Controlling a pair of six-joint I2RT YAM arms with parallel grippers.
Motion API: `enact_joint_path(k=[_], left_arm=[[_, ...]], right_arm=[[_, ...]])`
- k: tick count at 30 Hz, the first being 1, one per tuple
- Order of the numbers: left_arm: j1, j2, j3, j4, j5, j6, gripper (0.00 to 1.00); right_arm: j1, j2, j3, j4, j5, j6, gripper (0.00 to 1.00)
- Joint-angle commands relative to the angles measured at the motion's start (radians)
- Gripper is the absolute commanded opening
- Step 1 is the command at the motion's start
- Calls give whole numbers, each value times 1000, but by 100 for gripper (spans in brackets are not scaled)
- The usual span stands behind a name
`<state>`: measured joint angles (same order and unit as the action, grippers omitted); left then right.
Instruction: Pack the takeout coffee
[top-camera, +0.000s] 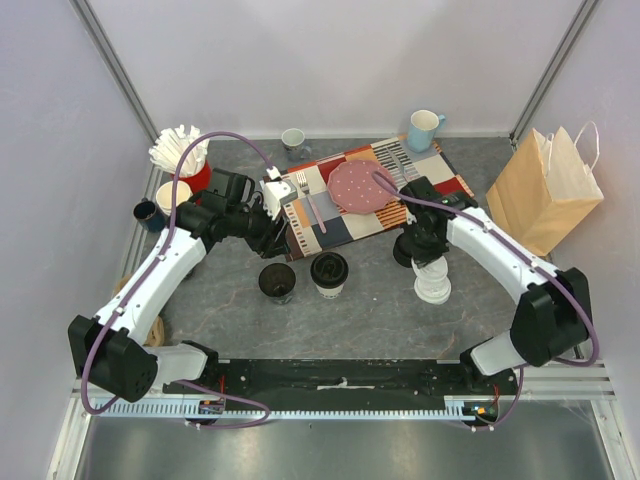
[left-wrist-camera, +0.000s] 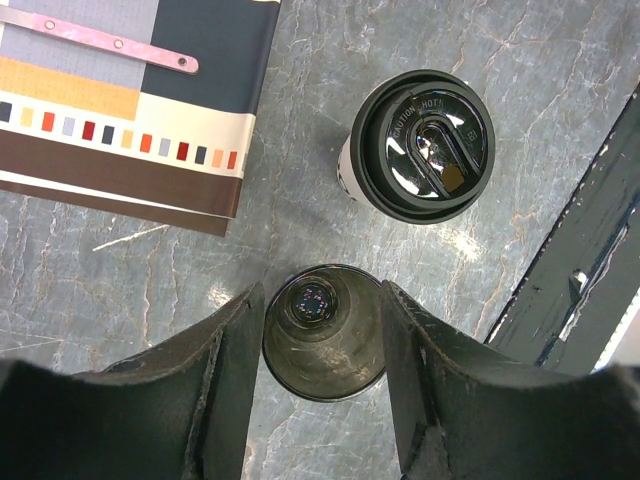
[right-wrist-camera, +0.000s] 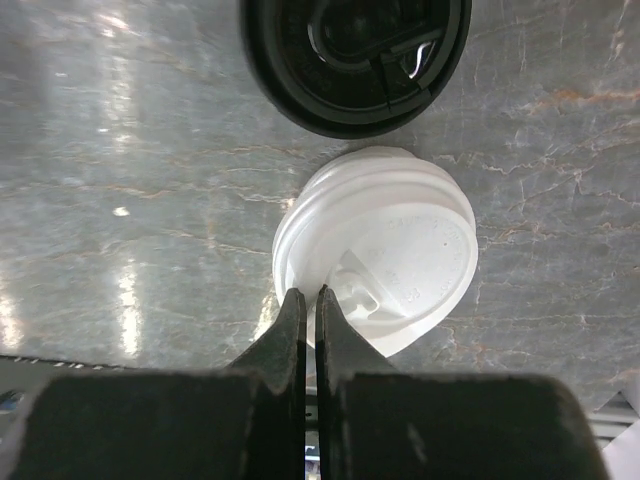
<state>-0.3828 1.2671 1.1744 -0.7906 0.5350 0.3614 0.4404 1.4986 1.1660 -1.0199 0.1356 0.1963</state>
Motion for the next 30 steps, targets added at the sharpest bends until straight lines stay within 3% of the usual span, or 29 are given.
enact_joint_path(k=[1, 9, 13, 19, 23, 30], left_arm=[[1, -8, 47, -6, 22, 33, 56], [28, -6, 54, -6, -53, 13, 56], [88, -12, 50, -12, -69, 7, 56], [237, -43, 15, -32, -72, 11, 56], [358, -75, -21, -41, -64, 30, 56], [444, -94, -76, -35, -124, 42, 56]], right_arm=[[-2, -96, 107, -31, -92, -47, 0], [66, -224, 248, 1, -420, -187, 0], [219, -207, 333, 47, -470, -241, 0], [522, -28, 570, 29, -426, -391, 0], [610, 162, 707, -38, -387, -518, 0], [704, 448, 961, -144, -269, -612, 0]])
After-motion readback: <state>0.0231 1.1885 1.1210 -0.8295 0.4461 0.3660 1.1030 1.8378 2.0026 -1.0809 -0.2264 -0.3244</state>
